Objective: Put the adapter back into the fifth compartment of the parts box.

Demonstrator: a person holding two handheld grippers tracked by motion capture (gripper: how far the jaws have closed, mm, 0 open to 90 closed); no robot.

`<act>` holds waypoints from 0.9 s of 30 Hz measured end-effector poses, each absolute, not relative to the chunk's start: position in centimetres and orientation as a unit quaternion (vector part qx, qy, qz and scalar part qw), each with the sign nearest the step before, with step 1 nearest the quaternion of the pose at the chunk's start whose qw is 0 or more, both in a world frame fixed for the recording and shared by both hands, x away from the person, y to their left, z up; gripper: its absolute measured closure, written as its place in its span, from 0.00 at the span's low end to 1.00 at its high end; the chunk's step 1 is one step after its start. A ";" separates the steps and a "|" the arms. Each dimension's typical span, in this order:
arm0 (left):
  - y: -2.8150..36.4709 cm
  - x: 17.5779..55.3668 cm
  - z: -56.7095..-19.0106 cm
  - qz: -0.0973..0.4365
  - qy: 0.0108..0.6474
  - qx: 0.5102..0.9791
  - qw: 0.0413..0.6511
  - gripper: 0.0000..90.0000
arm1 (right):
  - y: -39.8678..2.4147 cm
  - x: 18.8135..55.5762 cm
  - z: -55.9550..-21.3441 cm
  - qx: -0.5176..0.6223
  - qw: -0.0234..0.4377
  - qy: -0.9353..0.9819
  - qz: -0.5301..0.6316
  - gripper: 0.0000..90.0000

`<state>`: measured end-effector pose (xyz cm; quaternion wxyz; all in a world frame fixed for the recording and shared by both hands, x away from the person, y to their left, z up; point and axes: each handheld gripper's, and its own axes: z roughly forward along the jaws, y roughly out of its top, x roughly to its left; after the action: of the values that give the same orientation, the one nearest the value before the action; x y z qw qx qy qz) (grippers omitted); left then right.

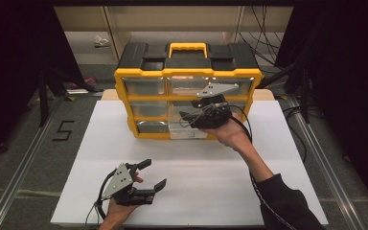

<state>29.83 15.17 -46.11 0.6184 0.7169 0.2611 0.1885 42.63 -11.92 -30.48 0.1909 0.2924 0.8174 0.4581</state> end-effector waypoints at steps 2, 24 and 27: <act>15.2 29.8 -46.1 0.189 0.261 0.717 0.618 0.20 | -12.0 42.4 -30.4 0.291 0.190 0.816 0.461 0.46; 15.2 29.8 -46.1 0.188 0.261 0.717 0.619 0.20 | -13.1 39.1 -30.7 0.273 0.186 0.798 0.504 0.36; 15.2 29.8 -46.1 0.189 0.260 0.717 0.619 0.20 | -13.2 38.8 -30.8 0.272 0.184 0.796 0.509 0.36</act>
<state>29.81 15.17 -46.12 0.6185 0.7170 0.2602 0.1888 38.81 -13.20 -30.85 0.1837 0.2721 0.7958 0.5088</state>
